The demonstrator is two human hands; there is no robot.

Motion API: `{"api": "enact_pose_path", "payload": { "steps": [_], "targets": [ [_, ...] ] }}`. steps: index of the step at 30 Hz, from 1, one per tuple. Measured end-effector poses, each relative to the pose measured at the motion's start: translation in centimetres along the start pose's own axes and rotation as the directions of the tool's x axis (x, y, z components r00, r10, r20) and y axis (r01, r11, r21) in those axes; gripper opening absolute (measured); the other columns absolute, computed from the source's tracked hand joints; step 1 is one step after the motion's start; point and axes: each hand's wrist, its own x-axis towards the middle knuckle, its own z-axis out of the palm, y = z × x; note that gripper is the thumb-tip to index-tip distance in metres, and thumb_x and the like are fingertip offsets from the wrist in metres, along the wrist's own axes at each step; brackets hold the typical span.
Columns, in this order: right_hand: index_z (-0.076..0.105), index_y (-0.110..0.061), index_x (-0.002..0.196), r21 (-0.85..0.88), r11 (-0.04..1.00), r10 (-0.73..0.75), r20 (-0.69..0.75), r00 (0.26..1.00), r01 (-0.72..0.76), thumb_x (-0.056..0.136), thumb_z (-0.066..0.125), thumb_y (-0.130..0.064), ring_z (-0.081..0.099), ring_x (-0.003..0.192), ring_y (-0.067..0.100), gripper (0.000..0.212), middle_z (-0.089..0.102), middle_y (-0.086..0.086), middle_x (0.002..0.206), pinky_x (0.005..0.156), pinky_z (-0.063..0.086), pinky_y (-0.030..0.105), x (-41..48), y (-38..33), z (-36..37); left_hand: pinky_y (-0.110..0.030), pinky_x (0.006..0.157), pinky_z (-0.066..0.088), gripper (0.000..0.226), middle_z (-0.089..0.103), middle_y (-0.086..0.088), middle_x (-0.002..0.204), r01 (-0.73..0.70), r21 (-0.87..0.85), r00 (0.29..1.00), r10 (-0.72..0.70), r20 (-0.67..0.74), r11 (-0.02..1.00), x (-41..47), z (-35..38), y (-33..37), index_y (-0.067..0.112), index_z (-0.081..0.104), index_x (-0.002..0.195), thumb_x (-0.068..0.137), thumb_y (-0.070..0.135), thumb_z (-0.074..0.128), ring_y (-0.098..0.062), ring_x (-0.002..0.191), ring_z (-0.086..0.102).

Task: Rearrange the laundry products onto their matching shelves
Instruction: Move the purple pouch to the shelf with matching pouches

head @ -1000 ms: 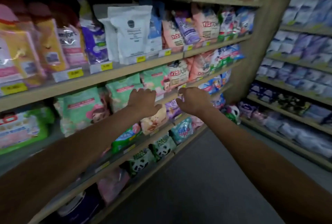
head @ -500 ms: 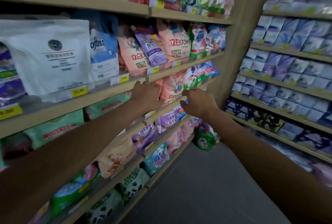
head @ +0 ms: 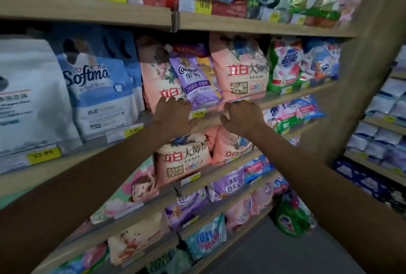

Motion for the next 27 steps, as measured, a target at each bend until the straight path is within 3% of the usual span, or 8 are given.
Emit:
{"api": "enact_pose_path", "payload": {
  "steps": [5, 12, 14, 17, 20, 22, 25, 27],
  "targets": [
    [0.062, -0.006, 0.107, 0.065, 0.996, -0.045, -0.113, 0.993, 0.053, 0.098, 0.032, -0.049, 0.064, 0.098, 0.031, 0.053, 0.068, 0.015, 0.103, 0.071, 0.040, 0.033, 7.7, 3.3, 1.9, -0.039, 0.098, 0.035, 0.062, 0.059, -0.011, 0.122, 0.144, 0.072, 0.990, -0.143, -0.018, 0.987, 5.3, 0.4, -0.5, 0.011, 0.050, 0.126, 0.092, 0.061, 0.034, -0.029, 0.113, 0.054],
    [0.065, -0.005, 0.098, 0.285, 0.952, -0.113, -0.012, 0.994, 0.112, 0.096, 0.028, -0.059, 0.065, 0.092, 0.032, 0.066, 0.069, 0.016, 0.096, 0.070, 0.039, 0.031, 13.6, 4.6, 4.2, -0.039, 0.097, 0.036, 0.073, 0.058, -0.014, 0.124, 0.347, 0.148, 0.925, -0.364, 0.109, 0.926, 9.7, 1.2, -0.3, 0.010, 0.051, 0.125, 0.091, 0.068, 0.023, -0.028, 0.117, 0.053],
    [0.066, -0.004, 0.096, 0.466, 0.882, -0.109, 0.055, 0.992, 0.071, 0.096, 0.032, -0.059, 0.065, 0.094, 0.032, 0.064, 0.069, 0.017, 0.097, 0.074, 0.041, 0.031, 14.8, 4.6, 5.2, -0.035, 0.086, 0.041, 0.067, 0.063, -0.010, 0.101, 0.414, 0.006, 0.890, -0.406, 0.206, 0.910, 10.7, 1.6, -0.2, 0.013, 0.057, 0.109, 0.091, 0.068, 0.022, -0.027, 0.104, 0.059],
    [0.067, -0.005, 0.104, 0.821, 0.568, -0.148, 0.166, 0.975, -0.054, 0.094, 0.046, -0.051, 0.065, 0.092, 0.030, 0.051, 0.070, 0.016, 0.097, 0.072, 0.044, 0.028, 16.6, 4.6, 6.6, -0.027, 0.067, 0.043, 0.049, 0.055, 0.003, 0.069, 0.485, -0.438, 0.870, -0.365, 0.332, 0.757, 12.2, 2.9, -0.8, 0.021, 0.057, 0.083, 0.094, 0.061, 0.031, -0.024, 0.083, 0.062],
    [0.064, -0.012, 0.092, 0.902, 0.412, -0.173, 0.213, 0.962, -0.126, 0.090, 0.055, -0.050, 0.063, 0.076, 0.022, 0.039, 0.065, 0.007, 0.078, 0.056, 0.042, 0.020, 18.1, 4.8, 7.6, -0.024, 0.062, 0.046, 0.027, 0.062, 0.001, 0.077, 0.448, -0.737, 0.887, -0.358, 0.293, 0.506, 13.4, 4.2, -1.3, 0.019, 0.063, 0.098, 0.094, 0.043, 0.052, -0.021, 0.078, 0.062],
    [0.065, -0.013, 0.094, 0.914, 0.394, -0.185, 0.186, 0.965, -0.101, 0.088, 0.058, -0.050, 0.065, 0.076, 0.019, 0.037, 0.068, 0.008, 0.081, 0.061, 0.044, 0.022, 18.8, 4.8, 8.3, -0.025, 0.064, 0.048, 0.027, 0.063, -0.001, 0.080, 0.424, -0.824, 0.881, -0.381, 0.280, 0.376, 14.0, 4.7, -1.1, 0.016, 0.061, 0.113, 0.091, 0.032, 0.060, -0.018, 0.072, 0.061],
    [0.063, -0.019, 0.081, 0.945, 0.322, -0.192, 0.124, 0.974, -0.057, 0.091, 0.060, -0.036, 0.058, 0.060, 0.012, 0.020, 0.062, -0.001, 0.067, 0.063, 0.041, 0.025, 18.9, 4.3, 8.8, -0.024, 0.057, 0.048, 0.030, 0.062, -0.003, 0.076, 0.459, -0.838, 0.842, -0.444, 0.306, 0.293, 14.5, 5.1, -0.9, 0.009, 0.059, 0.115, 0.089, 0.023, 0.065, -0.011, 0.058, 0.056],
    [0.063, -0.020, 0.086, 0.955, 0.295, -0.169, 0.079, 0.982, -0.026, 0.091, 0.061, -0.033, 0.055, 0.057, 0.008, 0.014, 0.060, -0.004, 0.066, 0.057, 0.039, 0.023, 18.8, 4.1, 9.1, -0.025, 0.055, 0.047, 0.033, 0.063, -0.005, 0.078, 0.480, -0.843, 0.812, -0.486, 0.323, 0.244, 14.7, 5.4, -0.6, 0.005, 0.053, 0.114, 0.088, 0.021, 0.066, -0.021, 0.062, 0.059]
  ]
}}
